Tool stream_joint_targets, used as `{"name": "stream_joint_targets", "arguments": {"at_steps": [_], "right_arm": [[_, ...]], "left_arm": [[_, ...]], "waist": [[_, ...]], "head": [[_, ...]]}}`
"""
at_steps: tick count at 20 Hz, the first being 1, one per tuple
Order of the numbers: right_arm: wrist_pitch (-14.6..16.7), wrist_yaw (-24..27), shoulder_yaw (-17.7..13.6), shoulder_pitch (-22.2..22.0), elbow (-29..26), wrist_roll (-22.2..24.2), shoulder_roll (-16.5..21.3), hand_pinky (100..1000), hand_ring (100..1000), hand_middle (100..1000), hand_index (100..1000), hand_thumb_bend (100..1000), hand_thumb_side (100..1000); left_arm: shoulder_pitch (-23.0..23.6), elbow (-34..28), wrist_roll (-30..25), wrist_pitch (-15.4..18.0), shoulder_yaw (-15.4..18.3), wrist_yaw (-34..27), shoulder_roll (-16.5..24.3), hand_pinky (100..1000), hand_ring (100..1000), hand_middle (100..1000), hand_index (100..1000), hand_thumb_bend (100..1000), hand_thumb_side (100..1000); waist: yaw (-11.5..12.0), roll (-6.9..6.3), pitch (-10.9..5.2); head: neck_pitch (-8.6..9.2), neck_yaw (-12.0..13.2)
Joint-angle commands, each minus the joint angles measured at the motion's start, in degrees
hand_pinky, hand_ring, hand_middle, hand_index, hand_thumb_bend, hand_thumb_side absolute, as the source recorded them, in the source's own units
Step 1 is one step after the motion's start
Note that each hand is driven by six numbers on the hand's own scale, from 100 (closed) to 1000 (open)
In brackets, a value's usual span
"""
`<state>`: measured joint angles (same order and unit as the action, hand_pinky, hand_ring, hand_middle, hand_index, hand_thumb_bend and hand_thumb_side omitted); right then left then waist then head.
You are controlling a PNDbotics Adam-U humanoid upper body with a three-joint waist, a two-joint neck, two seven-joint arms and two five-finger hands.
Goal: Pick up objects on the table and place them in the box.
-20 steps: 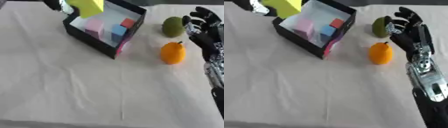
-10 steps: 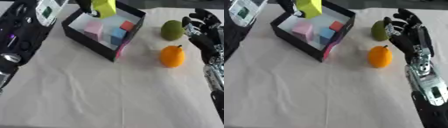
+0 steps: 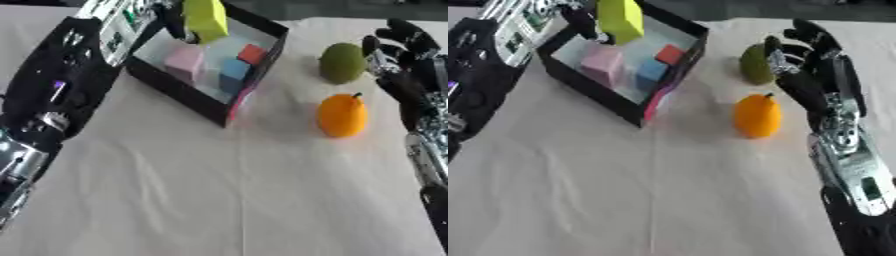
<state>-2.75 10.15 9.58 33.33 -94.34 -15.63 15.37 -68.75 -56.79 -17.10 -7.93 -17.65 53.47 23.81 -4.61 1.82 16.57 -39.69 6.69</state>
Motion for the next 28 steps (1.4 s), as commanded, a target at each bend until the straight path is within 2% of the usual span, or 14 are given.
{"name": "stream_joint_targets", "arguments": {"at_steps": [1,4,8,12,15,16,19,20,21,22,23,24,25,28], "right_arm": [[0.0,0.2,-0.1,1.1,-1.6,0.1,0.3,798,761,755,843,321,263],[0.0,0.1,0.0,1.1,-1.6,0.1,0.3,798,761,755,843,318,265],[-0.1,0.1,0.0,1.0,-1.4,0.1,0.4,797,761,754,843,315,266],[-0.1,0.0,-0.1,0.7,-1.3,0.0,0.7,797,761,755,843,314,267],[0.0,0.0,-0.2,0.4,-1.3,-0.1,0.9,797,761,754,843,310,270],[0.0,-0.1,-0.2,0.3,-1.3,-0.2,1.0,797,761,754,843,314,266],[0.1,-0.2,-0.5,-0.1,-1.3,-0.5,1.6,797,761,755,843,314,267],[0.2,-0.3,-0.7,-0.2,-1.3,-0.6,1.8,797,761,755,843,316,266],[0.2,-0.4,-0.8,-0.4,-1.3,-0.8,2.1,797,761,755,843,304,278],[0.2,-0.5,-0.8,-0.4,-1.3,-0.8,2.3,797,761,755,843,316,266],[0.3,-0.6,-1.0,-0.6,-1.3,-1.0,2.6,797,761,755,843,316,265],[0.3,-0.6,-1.1,-0.7,-1.3,-1.1,2.8,797,761,755,843,317,264],[0.3,-0.7,-1.3,-0.7,-1.3,-1.3,3.0,796,761,755,843,322,262],[0.5,-0.8,-2.0,-0.7,-1.4,-1.9,3.2,796,762,755,843,328,259]], "left_arm": [[-0.8,0.7,-0.4,0.5,1.2,1.7,0.3,668,771,749,840,770,190],[-0.6,1.1,-1.0,0.8,1.4,2.5,0.2,690,793,783,895,831,285],[-0.3,0.7,-1.7,0.6,1.9,2.0,0.4,688,797,800,925,830,338],[-0.2,-2.0,-0.3,-0.5,2.7,-1.8,1.6,684,796,805,934,819,358],[0.1,-6.2,1.0,-1.9,3.2,-6.4,3.3,631,755,758,871,700,328],[0.5,-8.2,1.5,-2.7,3.4,-8.4,4.0,615,740,740,840,606,342],[3.7,-19.8,3.9,-5.3,4.2,-18.4,9.1,571,696,698,803,437,355],[5.6,-25.1,5.1,-6.7,5.0,-22.6,11.2,554,682,687,794,397,395],[8.1,-31.0,7.0,-8.4,6.2,-27.4,13.4,540,670,679,790,239,623],[10.8,-36.9,9.7,-10.3,7.4,-32.5,15.5,540,670,679,790,348,441],[14.3,-43.0,13.3,-11.9,9.4,-37.6,17.1,541,679,689,802,336,502],[17.9,-48.6,17.4,-13.1,11.2,-42.4,18.4,543,688,695,809,331,514],[21.7,-53.2,22.0,-13.4,13.2,-47.1,19.1,559,721,723,827,324,567],[31.9,-57.3,34.8,-7.5,17.6,-60.3,19.5,589,759,755,851,338,647]], "waist": [[-0.1,-0.06,-0.97],[0.0,-0.03,-0.99],[0.1,-0.04,-1.09],[0.5,-0.16,-1.31],[1.0,-0.27,-1.59],[1.1,-0.33,-1.69],[1.9,-0.87,-1.95],[2.2,-1.09,-2.01],[2.5,-1.3,-2.05],[2.7,-1.48,-2.06],[3.0,-1.63,-2.07],[3.2,-1.76,-2.06],[3.4,-1.81,-2.02],[3.6,-1.84,-1.91]], "head": [[0.34,0.1],[0.24,0.2],[0.16,0.2],[-0.4,0.1],[-0.78,-0.1],[-0.91,-0.2],[-1.32,-0.6],[-1.43,-0.8],[-1.51,-0.9],[-1.51,-1.0],[-1.55,-1.2],[-1.52,-1.3],[-1.34,-1.4],[-0.91,-1.5]]}}
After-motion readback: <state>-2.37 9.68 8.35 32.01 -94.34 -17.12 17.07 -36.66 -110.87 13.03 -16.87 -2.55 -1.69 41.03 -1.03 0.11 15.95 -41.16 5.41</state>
